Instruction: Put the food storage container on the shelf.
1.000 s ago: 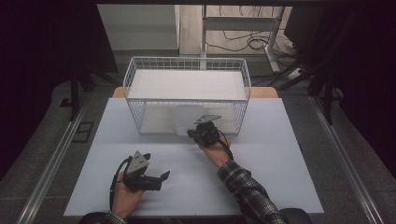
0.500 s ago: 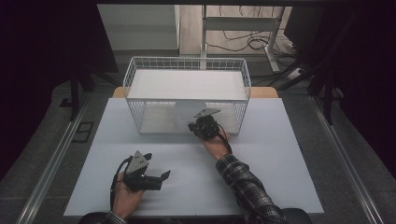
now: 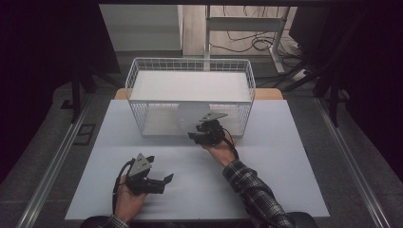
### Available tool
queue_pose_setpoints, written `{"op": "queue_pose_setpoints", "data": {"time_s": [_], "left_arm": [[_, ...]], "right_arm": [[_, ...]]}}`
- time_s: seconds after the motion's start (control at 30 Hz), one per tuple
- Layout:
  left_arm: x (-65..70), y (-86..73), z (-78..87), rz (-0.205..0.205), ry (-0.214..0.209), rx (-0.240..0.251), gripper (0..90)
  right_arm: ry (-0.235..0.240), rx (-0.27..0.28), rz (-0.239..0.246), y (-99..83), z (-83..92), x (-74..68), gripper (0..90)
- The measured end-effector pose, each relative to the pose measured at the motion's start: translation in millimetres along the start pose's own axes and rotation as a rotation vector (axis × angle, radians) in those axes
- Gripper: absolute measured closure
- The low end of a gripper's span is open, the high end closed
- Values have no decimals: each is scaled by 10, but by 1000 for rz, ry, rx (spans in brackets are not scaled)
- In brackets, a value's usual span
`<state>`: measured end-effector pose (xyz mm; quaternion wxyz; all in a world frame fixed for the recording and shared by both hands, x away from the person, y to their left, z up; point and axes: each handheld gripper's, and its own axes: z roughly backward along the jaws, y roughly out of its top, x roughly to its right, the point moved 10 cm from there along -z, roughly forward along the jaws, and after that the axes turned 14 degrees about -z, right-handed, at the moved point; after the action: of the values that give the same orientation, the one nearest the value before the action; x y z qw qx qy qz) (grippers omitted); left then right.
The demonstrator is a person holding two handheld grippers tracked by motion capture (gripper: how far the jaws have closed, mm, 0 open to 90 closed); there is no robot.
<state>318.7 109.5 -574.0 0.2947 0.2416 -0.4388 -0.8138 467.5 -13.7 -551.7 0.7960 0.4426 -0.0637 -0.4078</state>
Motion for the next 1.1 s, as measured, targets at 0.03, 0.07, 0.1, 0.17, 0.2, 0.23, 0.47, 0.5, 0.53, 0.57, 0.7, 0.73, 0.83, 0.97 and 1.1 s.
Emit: {"op": "queue_pose_setpoints", "data": {"time_s": [0.03, 0.07, 0.1, 0.17, 0.2, 0.23, 0.47, 0.5, 0.53, 0.57, 0.7, 0.73, 0.83, 0.97, 1.1], "left_arm": [[-1, 0, 0, 2, -2, 1, 28], [-1, -1, 0, 3, -3, 1, 28], [-1, -2, 0, 4, -5, 1, 28], [1, -4, -2, 6, -9, 0, 28], [2, -5, -4, 6, -10, -1, 28], [3, -8, -5, 3, -11, -3, 27], [30, -7, -19, -5, -20, -8, 23], [31, -7, -18, -7, -21, -9, 23], [33, -8, -19, -7, -21, -10, 23], [32, -11, -21, -8, -21, -12, 23], [36, -16, -28, -2, -25, -15, 23], [38, -18, -30, -1, -26, -16, 23], [48, -25, -38, -2, -33, -23, 24], [60, -30, -45, -3, -38, -29, 25], [64, -31, -46, -4, -42, -28, 27]], "right_arm": [[6, -4, 1, -7, 16, -10, 448], [8, -5, 0, -11, 33, -20, 428], [11, -6, 0, -16, 51, -31, 409], [21, -8, -5, -24, 90, -54, 368], [29, -8, -8, -27, 109, -68, 350], [32, -5, -6, -28, 129, -78, 331], [48, 13, 10, -49, 282, -158, 203], [48, 10, 12, -58, 303, -167, 187], [47, 10, 16, -67, 319, -175, 175], [46, 7, 18, -81, 339, -182, 164], [48, 4, 27, -141, 401, -203, 121], [45, 1, 33, -159, 413, -201, 110], [36, -3, 42, -212, 447, -196, 89], [25, -8, 44, -281, 489, -174, 70], [17, -2, 51, -349, 552, -139, 61]]}}
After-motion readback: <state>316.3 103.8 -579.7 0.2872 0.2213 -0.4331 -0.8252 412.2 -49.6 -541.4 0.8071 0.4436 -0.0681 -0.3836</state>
